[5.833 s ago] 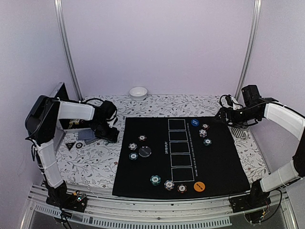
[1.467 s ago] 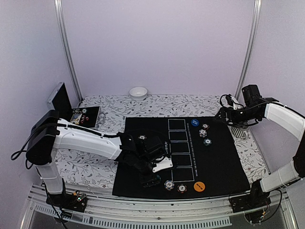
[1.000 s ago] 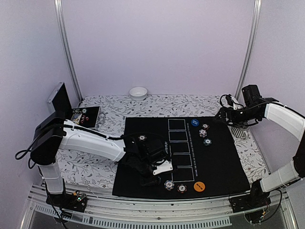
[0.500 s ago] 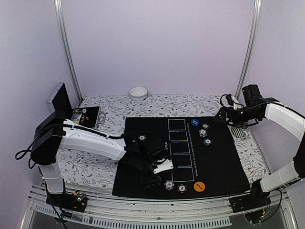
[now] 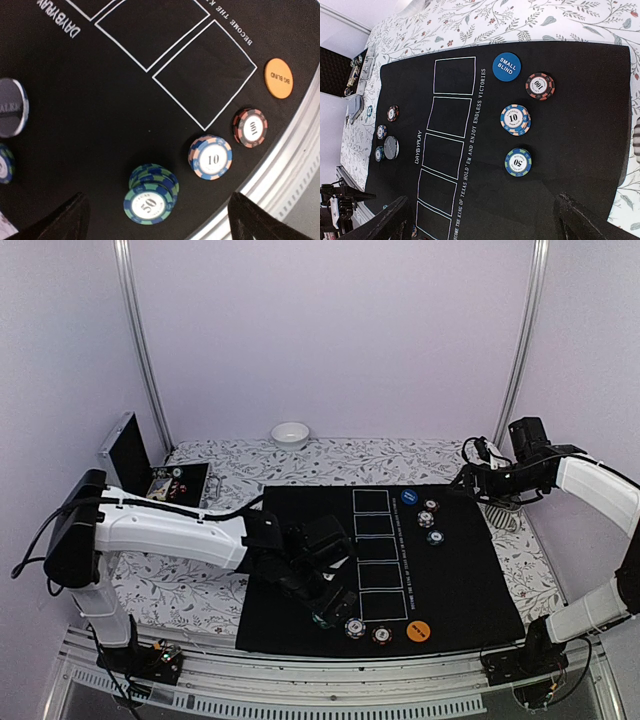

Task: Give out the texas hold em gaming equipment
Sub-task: Adjust the poker card in the face-down deck piles.

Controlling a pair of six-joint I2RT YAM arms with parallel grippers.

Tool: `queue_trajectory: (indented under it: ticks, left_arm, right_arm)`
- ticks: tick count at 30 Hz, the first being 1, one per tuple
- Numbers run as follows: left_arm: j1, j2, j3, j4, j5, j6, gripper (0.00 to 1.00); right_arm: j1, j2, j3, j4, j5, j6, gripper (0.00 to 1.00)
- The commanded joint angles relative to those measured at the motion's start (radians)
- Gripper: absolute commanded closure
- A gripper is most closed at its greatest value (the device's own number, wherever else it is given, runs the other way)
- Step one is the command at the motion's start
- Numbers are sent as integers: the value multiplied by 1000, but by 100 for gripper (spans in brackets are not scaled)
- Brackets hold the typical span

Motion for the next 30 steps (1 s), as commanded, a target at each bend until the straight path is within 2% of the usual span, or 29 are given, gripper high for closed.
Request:
queue_trajectory:
  ticks: [1,5,9,19,25,30]
  left_arm:
    - [-52,-11,-27,-16,-85,-372,2]
    - [-90,39,15,-39,-172,-466,2]
    - [-97,104,46,-138,-221,-530,2]
    - [-101,147,60,-92,-194,-508,6]
    - [-97,185,35,-75,-182,-504,23]
    - [-98,204,50,-49,-167,-477,27]
  right_arm:
    - [4,-27,-17,13,-15,-10,1]
    - [4,-37,-27,24,-21,-10,1]
    - [4,-45,-37,30,-26,-9,1]
    - [4,-55,-45,37,-20,-13,1]
    - [4,-52,-45,38,-18,-13,1]
    - [4,-56,-46,37,-16,-12,1]
